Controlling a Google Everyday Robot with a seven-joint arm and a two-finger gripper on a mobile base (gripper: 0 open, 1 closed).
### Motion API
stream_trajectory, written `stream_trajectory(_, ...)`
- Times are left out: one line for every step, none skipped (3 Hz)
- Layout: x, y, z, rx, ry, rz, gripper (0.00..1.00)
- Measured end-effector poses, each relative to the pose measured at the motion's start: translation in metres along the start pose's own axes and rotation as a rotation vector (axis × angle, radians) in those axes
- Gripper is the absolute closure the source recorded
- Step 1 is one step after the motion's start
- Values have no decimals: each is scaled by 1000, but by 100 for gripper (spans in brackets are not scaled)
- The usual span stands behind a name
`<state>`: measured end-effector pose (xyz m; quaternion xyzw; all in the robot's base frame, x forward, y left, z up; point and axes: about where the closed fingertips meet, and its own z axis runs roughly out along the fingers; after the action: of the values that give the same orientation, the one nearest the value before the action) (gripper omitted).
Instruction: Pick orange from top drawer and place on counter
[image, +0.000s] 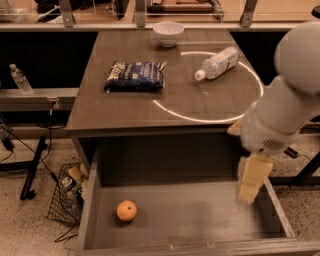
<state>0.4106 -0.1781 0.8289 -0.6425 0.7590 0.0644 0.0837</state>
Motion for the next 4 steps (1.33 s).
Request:
stream_trajectory(-17, 34, 69, -123, -63, -42, 0)
stream_trajectory(-16, 35, 69, -124, -60, -41, 0)
stream_trajectory(-21, 33, 71, -127, -90, -47, 0)
stream_trajectory(-54, 24, 95, -134, -193, -49, 0)
